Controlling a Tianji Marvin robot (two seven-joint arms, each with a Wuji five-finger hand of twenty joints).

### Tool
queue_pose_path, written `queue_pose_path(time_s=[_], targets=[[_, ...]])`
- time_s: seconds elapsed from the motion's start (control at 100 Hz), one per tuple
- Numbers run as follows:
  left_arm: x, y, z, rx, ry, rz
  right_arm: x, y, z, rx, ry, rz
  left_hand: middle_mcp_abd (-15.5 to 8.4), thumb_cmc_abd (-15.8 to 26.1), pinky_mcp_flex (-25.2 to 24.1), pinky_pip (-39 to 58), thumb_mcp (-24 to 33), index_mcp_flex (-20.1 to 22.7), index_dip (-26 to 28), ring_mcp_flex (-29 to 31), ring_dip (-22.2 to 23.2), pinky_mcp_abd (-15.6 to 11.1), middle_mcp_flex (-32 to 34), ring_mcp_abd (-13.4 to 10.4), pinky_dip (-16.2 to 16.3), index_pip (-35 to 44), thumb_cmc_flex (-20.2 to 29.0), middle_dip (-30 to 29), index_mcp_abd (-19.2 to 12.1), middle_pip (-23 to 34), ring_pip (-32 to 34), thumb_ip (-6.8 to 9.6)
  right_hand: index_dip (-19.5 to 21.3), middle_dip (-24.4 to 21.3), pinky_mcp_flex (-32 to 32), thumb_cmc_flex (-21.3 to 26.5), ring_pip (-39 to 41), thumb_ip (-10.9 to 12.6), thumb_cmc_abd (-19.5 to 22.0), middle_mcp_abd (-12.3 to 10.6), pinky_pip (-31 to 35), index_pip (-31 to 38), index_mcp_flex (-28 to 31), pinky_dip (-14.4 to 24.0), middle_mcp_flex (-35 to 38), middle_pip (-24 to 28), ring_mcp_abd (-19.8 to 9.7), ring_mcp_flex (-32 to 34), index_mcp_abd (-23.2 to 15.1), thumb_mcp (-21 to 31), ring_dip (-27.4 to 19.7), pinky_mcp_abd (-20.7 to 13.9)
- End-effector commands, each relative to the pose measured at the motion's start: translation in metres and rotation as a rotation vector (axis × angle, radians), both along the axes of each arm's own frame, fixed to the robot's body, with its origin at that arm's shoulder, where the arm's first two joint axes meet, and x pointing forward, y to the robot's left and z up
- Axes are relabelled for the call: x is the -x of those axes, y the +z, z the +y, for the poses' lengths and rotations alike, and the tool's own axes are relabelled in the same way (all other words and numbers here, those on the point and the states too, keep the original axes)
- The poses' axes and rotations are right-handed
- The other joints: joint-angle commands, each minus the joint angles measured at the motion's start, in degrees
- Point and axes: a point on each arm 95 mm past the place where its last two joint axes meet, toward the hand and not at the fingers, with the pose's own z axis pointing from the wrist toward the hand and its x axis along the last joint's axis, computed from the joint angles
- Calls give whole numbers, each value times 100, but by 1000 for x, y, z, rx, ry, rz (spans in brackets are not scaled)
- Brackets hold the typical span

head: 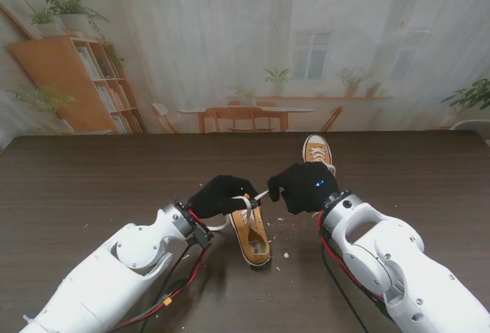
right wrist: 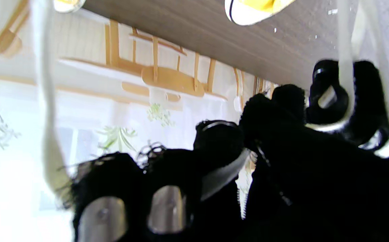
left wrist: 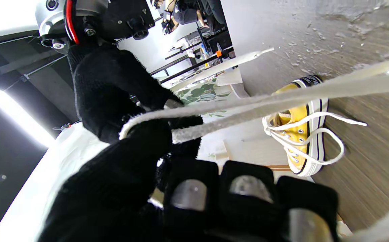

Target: Tie the shoelaces into a bow on the shoes

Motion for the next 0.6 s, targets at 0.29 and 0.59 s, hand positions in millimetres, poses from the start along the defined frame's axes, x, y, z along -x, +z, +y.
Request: queue_pose_path(time_s=[0.29, 0.59], targets=[[6, 1, -4, 12, -26, 6, 3, -29, 3, -70, -81, -31, 332, 104, 141, 1474, -189, -108, 111, 317, 27, -1005, 162, -16, -90, 77, 171, -80, -616, -8, 142, -121, 758, 14, 8, -103, -754, 85, 573, -167, -76, -810, -2271, -545, -1169, -37, -145, 195, 368, -208, -799, 369], [10, 3, 1, -12, -26, -11, 10, -50, -1, -136, -128, 15, 333, 136, 136, 1474, -233, -135, 77, 316, 23, -976, 161, -6, -118, 23, 177, -81, -633, -17, 127, -120, 261, -612, -2869, -1220, -3559, 417, 818, 46, -2284, -1016, -4551, -567, -4024, -622, 375, -1259, 497, -221, -2076, 120]])
